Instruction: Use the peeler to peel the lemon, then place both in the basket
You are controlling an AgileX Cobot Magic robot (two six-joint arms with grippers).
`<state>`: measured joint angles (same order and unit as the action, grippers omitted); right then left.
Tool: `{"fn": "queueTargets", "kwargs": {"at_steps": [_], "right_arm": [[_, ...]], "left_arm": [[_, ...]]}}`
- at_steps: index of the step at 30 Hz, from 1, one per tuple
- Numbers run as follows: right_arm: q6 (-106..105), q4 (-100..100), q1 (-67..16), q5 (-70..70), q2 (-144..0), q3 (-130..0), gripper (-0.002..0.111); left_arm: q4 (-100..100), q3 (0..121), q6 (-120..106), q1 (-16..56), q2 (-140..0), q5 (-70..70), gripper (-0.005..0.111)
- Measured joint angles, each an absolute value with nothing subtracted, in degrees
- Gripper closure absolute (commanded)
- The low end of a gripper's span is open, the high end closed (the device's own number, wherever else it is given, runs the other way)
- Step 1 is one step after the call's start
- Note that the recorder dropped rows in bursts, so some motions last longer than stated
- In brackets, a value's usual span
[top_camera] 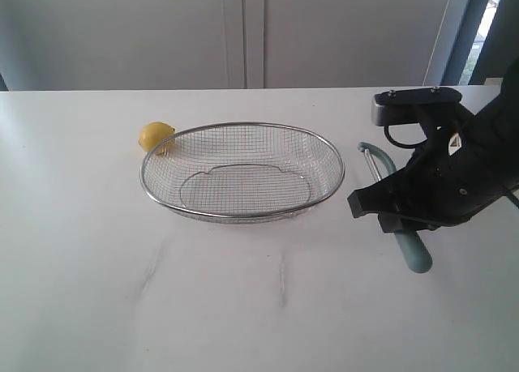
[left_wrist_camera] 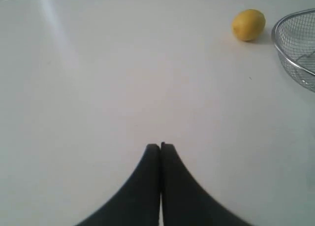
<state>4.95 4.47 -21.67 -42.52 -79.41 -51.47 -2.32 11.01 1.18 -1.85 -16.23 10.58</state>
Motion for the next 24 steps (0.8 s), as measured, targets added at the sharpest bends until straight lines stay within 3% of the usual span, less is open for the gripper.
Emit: {"fn": "queueTargets", "kwargs": {"at_steps": [9, 15, 24], "right_arm": [[4.95, 4.47, -21.67, -42.52, -79.41, -51.47, 0.108], [4.95, 4.47, -21.67, -42.52, -79.41, -51.47, 0.108], [4.95, 4.47, -21.67, -42.52, -79.41, -51.47, 0.108]], "left_arm": [[-2.19, 22.85, 1.07, -1.85, -37.13, 11.18, 0.107], [-2.19, 38.14, -2.39, -1.85, -60.55, 13.10, 0.107], [-3.72, 50.98, -7.14, -1.85, -74.43, 22.77, 0.107]]}}
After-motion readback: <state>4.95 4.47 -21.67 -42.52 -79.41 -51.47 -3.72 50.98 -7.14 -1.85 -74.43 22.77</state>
